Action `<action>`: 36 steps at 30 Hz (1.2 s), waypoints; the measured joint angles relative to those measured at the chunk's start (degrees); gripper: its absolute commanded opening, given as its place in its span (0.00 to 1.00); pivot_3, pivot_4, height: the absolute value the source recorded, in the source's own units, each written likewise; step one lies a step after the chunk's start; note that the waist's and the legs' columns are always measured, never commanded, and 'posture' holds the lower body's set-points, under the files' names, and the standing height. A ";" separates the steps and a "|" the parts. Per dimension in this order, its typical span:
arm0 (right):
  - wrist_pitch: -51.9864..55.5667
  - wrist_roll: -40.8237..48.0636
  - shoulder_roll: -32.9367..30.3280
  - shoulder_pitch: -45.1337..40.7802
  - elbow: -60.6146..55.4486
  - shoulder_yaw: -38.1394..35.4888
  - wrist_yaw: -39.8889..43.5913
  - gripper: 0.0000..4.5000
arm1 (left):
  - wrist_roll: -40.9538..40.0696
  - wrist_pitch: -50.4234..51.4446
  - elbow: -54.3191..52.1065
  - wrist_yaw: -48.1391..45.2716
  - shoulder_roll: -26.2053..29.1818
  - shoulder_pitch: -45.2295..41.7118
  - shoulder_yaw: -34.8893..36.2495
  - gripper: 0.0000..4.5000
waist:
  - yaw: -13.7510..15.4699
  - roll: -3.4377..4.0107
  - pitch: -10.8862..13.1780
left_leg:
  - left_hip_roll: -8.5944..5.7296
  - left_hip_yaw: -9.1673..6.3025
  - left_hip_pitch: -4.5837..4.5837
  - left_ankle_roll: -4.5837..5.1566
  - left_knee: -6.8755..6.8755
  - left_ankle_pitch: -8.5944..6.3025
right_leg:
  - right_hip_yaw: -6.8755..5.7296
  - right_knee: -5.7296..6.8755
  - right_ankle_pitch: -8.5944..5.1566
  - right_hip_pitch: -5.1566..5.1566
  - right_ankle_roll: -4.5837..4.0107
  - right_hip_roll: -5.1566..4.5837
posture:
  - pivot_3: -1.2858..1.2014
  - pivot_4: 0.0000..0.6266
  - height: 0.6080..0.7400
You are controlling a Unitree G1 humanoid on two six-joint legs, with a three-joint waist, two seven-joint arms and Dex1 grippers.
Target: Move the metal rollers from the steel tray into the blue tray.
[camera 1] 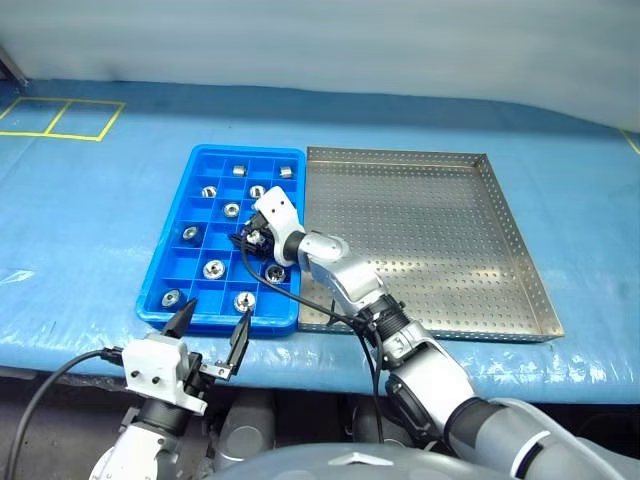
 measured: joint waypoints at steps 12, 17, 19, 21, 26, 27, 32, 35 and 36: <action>8.71 3.16 -4.00 6.71 -23.39 -1.37 2.22 0.99 | -5.06 4.61 0.65 -2.99 5.31 -10.11 5.10 1.00 | -1.68 0.05 0.03 | 0.01 0.02 -0.83 -0.01 0.01 0.01 | -0.04 0.05 0.05 -0.68 0.03 0.01 | 0.56 0.24 1.00; 11.39 3.02 -8.63 11.27 -30.93 -2.01 1.83 0.99 | -5.97 7.75 4.31 -2.35 6.30 -17.47 7.51 1.00 | -3.82 0.04 0.03 | 0.02 0.04 -0.80 -0.02 0.15 0.03 | -0.02 0.15 0.09 -0.63 0.09 0.02 | 0.53 0.24 1.00; 12.34 2.94 -10.38 13.12 -33.57 -2.40 1.32 0.99 | -5.66 8.65 5.50 -1.68 6.46 -20.24 8.15 1.00 | -4.78 0.03 0.02 | 0.01 0.03 -0.80 -0.02 0.18 0.03 | -0.02 0.16 0.12 -0.61 0.13 0.02 | 0.51 0.24 1.00; 13.45 2.78 -12.74 15.79 -36.74 -3.20 0.68 0.99 | -5.12 9.66 7.82 -1.14 6.55 -24.31 8.47 1.00 | -5.56 0.03 0.00 | 0.00 0.01 -0.80 -0.02 0.20 0.03 | -0.01 0.18 0.19 -0.59 0.24 0.03 | 0.51 0.24 1.00; 15.22 2.79 -17.61 22.00 -43.34 -5.33 -0.02 0.99 | -3.33 11.55 12.69 -0.10 6.60 -31.84 8.45 1.00 | -7.60 0.01 -0.02 | -0.02 -0.02 -0.80 -0.02 0.25 0.03 | 0.01 0.17 0.36 -0.53 0.52 0.02 | 0.48 0.24 1.00; 15.76 2.85 -18.81 23.74 -45.00 -5.89 -0.03 0.99 | -3.10 11.70 14.02 -0.29 6.64 -33.67 8.10 1.00 | -7.90 0.01 -0.02 | -0.02 -0.03 -0.80 -0.02 0.25 0.03 | 0.01 0.17 0.36 -0.52 0.53 0.02 | 0.47 0.24 1.00; 17.38 3.63 -21.64 28.72 -50.16 -7.33 -0.14 0.99 | -1.67 12.91 18.58 -0.82 6.66 -38.98 6.53 1.00 | -10.52 0.01 -0.04 | -0.02 -0.06 -0.79 -0.02 0.37 0.03 | 0.05 0.21 0.44 -0.47 0.65 0.06 | 0.45 0.24 1.00; 17.69 4.66 -22.51 31.03 -53.03 -8.70 -0.18 0.99 | -1.64 13.41 20.16 -1.60 6.43 -41.41 5.39 1.00 | -11.82 0.02 -0.05 | -0.03 -0.08 -0.77 -0.01 0.48 0.03 | 0.08 0.21 0.47 -0.39 0.71 0.07 | 0.44 0.24 1.00; 18.06 4.94 -22.84 31.57 -53.85 -9.06 -0.22 0.99 | -1.61 13.84 20.39 -1.65 6.43 -41.78 5.14 1.00 | -12.31 0.02 -0.05 | -0.04 -0.08 -0.77 -0.01 0.50 0.03 | 0.09 0.21 0.48 -0.36 0.72 0.06 | 0.44 0.24 1.00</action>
